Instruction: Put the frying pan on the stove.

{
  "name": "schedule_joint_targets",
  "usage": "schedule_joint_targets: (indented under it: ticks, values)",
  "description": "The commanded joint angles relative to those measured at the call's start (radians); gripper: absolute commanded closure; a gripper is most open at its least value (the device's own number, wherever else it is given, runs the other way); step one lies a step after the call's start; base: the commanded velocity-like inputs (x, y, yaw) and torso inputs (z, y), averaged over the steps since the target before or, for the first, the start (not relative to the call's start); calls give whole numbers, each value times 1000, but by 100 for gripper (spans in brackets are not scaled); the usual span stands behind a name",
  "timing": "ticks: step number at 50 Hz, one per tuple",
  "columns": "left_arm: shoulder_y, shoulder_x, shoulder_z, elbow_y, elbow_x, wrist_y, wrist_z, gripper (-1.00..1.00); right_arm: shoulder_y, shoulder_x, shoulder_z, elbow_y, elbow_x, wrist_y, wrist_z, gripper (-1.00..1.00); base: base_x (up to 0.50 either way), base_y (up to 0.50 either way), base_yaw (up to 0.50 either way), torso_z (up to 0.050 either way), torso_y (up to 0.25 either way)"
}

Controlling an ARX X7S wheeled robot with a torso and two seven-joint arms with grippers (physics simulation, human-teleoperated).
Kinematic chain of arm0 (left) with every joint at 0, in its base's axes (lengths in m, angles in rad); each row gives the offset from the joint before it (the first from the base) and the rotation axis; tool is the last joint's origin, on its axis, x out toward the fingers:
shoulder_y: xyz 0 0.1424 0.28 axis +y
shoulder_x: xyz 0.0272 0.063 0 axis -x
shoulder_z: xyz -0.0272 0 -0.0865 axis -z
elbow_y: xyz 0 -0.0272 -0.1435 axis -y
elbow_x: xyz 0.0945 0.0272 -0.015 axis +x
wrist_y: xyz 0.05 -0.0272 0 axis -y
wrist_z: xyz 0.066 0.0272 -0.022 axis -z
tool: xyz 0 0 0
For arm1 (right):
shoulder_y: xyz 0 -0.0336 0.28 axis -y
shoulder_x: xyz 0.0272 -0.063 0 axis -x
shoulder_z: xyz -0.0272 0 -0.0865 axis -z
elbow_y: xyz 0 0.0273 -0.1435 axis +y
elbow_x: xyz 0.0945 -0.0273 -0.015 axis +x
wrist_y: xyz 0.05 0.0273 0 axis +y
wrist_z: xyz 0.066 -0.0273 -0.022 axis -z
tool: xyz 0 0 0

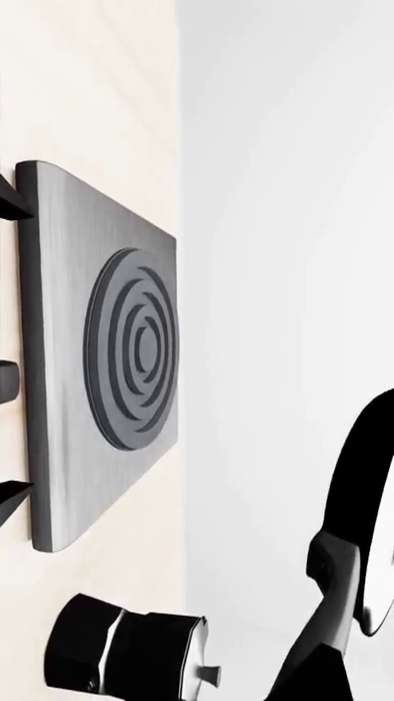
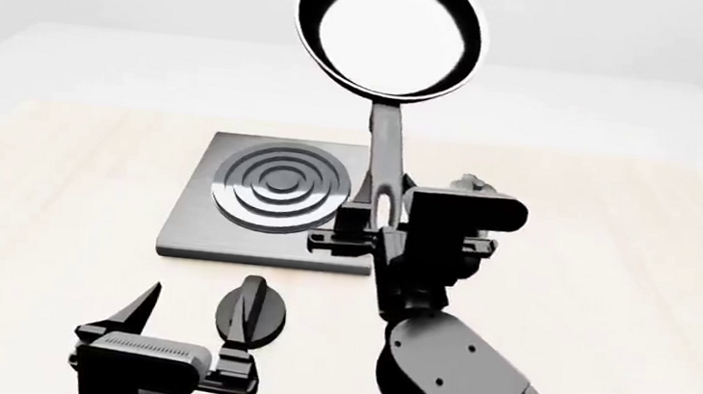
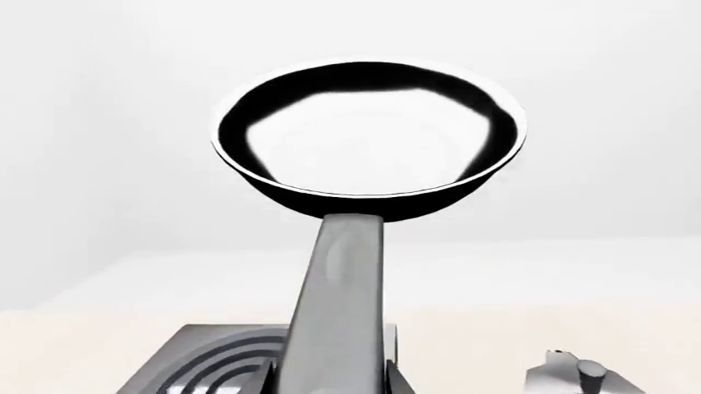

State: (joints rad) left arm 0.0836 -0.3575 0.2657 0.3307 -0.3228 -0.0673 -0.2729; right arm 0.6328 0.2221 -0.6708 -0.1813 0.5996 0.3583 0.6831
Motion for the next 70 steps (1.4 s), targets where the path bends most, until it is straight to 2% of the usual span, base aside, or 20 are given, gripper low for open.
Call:
schedule_joint_targets:
  ticks: [1,17,43,54,70]
  values:
    - [4,-2,0,2,-2,3,-6,-100,67,41,-22,-10,-23,32,-109,100,0,0,0,0,0]
    - [12,-8,-3,4,-4,10,-13,-100,93,71,-27,91,-10,-6,-222,100,0,0,0,0,2]
    - [-2,-13,4,5,-4,4,-20,-100,132,89,-29,156,106,53,-363,100,0,0,0,1,2]
    - [-7,-12,11,4,-3,2,-24,-100,148,80,-15,183,176,74,-420,100,0,0,0,0,3]
    - [-5,-12,11,-4,-7,8,-28,-100,173,53,-61,260,147,84,-455,100,0,0,0,1,2]
